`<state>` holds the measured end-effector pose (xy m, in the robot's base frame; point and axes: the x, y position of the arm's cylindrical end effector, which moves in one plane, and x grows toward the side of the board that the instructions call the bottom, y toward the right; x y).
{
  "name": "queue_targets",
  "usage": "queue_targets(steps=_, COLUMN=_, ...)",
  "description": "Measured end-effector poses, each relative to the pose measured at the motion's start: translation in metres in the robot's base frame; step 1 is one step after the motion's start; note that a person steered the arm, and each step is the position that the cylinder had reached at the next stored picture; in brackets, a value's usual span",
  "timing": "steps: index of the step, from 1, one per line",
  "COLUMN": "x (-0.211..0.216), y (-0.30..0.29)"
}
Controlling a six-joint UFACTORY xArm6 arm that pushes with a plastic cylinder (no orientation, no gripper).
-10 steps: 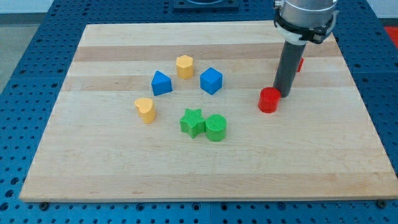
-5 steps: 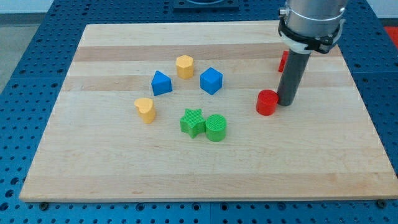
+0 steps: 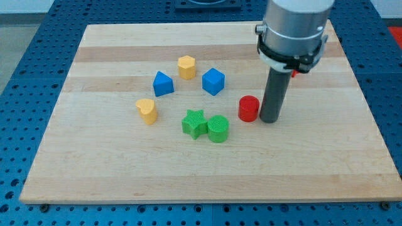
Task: Move the red circle diagonally to the top right of the green circle
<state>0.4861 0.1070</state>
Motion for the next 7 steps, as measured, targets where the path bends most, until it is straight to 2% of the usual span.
queue_targets(steps=2, x=0.016, y=-0.005)
queue_targets(steps=5, x=-0.005, y=-0.019)
queue_targets(steps=7, x=0.002, y=-0.016)
